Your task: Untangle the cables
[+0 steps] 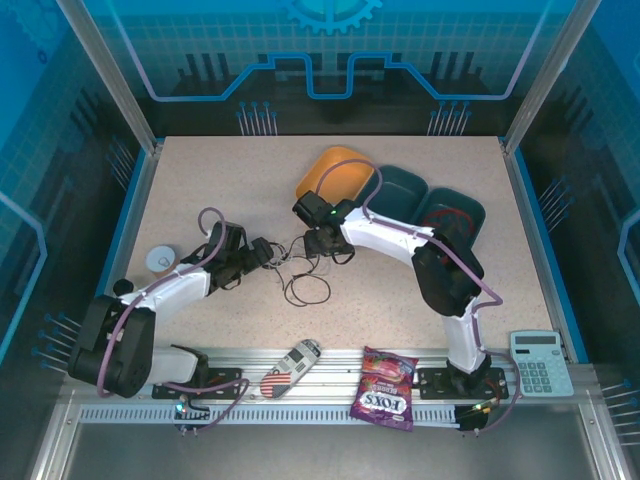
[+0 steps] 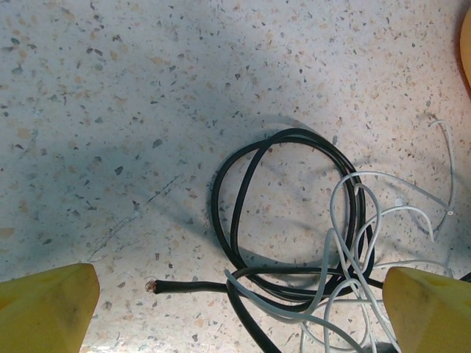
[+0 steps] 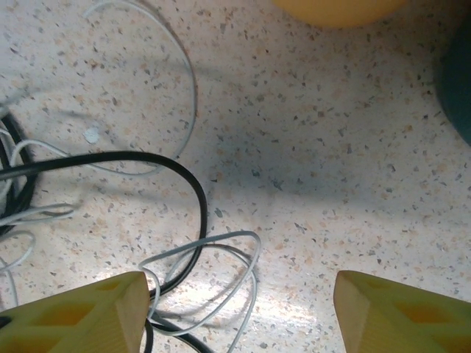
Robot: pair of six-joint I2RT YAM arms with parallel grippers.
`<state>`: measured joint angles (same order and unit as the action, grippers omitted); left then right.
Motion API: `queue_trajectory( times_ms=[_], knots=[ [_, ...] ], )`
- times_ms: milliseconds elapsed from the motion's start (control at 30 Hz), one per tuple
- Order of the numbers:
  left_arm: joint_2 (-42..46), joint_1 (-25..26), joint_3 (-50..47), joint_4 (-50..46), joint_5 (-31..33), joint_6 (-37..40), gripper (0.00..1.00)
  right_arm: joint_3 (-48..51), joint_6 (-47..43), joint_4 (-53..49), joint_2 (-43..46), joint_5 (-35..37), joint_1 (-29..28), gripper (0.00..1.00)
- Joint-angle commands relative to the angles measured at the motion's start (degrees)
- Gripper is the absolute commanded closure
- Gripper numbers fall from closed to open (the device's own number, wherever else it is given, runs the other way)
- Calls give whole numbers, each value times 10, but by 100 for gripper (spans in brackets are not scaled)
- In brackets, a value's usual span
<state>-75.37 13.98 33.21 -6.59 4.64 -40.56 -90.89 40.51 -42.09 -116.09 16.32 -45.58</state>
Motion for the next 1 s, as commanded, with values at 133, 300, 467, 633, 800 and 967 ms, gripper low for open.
queue_trajectory(
  times_ms=[133,300,467,633,800,967],
  knots=[
    [14,-5,-10,-5,-9,1,1,-51,-3,-6,-43,-2,3,32],
    [16,-6,-12,-5,-10,0,1,-56,0,-12,-56,2,4,32],
    [22,-5,-12,-6,-10,1,1,-34,6,-3,-56,-8,7,33],
    [22,-5,-12,-4,-12,-2,1,-20,5,2,-51,-11,8,40],
    [21,-5,-11,-5,-13,-2,1,-9,6,-3,-44,-7,11,51],
    [22,-6,-11,-7,-12,-2,1,13,7,3,-24,-6,10,60]
  ],
)
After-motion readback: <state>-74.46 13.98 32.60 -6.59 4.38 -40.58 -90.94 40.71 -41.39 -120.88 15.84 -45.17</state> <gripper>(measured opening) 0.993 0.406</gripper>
